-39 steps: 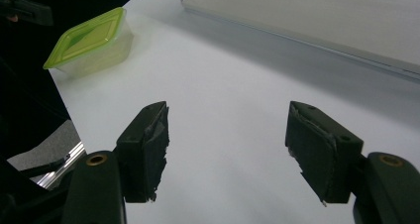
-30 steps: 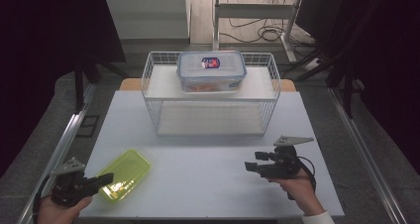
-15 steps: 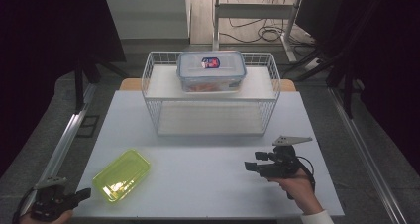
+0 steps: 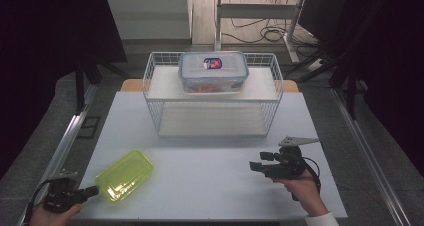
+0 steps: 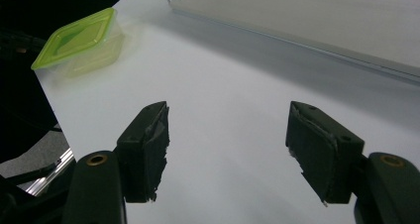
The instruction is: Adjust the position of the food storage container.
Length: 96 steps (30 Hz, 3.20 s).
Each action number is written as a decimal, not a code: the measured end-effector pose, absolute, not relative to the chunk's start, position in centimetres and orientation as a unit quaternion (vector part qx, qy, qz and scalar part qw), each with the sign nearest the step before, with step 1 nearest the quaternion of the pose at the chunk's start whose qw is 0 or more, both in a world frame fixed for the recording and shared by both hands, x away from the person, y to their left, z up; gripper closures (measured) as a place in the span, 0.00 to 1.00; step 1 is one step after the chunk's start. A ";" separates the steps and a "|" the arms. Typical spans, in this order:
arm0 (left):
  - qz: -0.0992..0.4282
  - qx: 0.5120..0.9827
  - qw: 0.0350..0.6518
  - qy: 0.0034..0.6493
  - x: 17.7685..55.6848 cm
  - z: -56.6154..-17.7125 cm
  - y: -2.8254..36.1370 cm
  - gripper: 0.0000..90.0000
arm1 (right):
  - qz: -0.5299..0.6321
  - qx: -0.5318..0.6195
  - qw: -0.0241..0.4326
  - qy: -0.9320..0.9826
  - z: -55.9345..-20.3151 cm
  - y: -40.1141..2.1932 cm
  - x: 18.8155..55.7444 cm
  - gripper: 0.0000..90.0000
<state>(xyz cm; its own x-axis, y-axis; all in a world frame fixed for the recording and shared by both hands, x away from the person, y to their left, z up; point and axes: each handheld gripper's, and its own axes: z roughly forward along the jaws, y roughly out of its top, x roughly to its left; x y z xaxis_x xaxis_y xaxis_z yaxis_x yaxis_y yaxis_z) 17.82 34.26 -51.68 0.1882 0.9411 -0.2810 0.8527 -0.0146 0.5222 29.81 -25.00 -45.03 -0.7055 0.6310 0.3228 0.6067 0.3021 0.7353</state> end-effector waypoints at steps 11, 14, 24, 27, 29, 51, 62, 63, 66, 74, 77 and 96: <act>0.063 0.716 0.304 0.626 20.5 -51.6 33.9 1.00 | 0.449 0.388 0.015 0.805 -45.0 -25.4 29.9 0.37; 0.062 0.719 0.304 0.622 21.1 -51.5 33.7 1.00 | 0.448 0.391 0.014 0.804 -45.1 -25.5 30.0 0.37; 0.061 0.728 0.303 0.611 23.5 -51.0 32.7 1.00 | 0.447 0.390 0.015 0.805 -45.2 -25.6 29.9 0.37; 0.061 0.730 0.302 0.610 24.2 -50.9 32.3 1.00 | 0.447 0.391 0.015 0.805 -45.1 -25.6 29.9 0.37; 0.062 0.732 0.302 0.608 24.7 -50.7 32.1 1.00 | 0.447 0.390 0.015 0.805 -45.1 -25.6 29.9 0.37; 0.053 0.760 0.311 0.568 28.9 -50.1 26.5 1.00 | 0.444 0.387 0.012 0.808 -45.2 -25.3 29.8 0.37; 0.044 0.780 0.309 0.542 29.7 -49.9 23.0 1.00 | 0.444 0.388 0.013 0.807 -45.2 -25.4 29.8 0.37; 0.042 0.782 0.308 0.540 29.7 -50.0 22.8 1.00 | 0.444 0.387 0.013 0.808 -45.2 -25.4 29.8 0.37; 0.033 0.788 0.311 0.530 29.6 -50.1 21.9 1.00 | 0.445 0.388 0.013 0.807 -45.1 -25.5 29.7 0.37; 0.025 0.796 0.315 0.517 29.9 -50.2 19.7 1.00 | 0.444 0.390 0.013 0.807 -45.3 -25.5 29.8 0.37; 0.022 0.798 0.315 0.513 30.1 -50.4 19.0 1.00 | 0.444 0.389 0.012 0.807 -45.3 -25.5 29.8 0.37; 0.008 0.816 0.323 0.479 30.8 -50.4 15.4 1.00 | 0.445 0.388 0.008 0.807 -45.3 -25.5 29.8 0.37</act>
<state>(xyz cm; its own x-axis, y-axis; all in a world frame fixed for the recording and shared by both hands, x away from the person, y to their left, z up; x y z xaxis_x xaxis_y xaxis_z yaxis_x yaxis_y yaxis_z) 30.76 15.38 -50.39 0.5419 0.7867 -0.2956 0.7760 -0.3334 0.5353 29.78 -25.45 -45.31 -0.6990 0.6334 0.3320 0.6190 0.3033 0.7245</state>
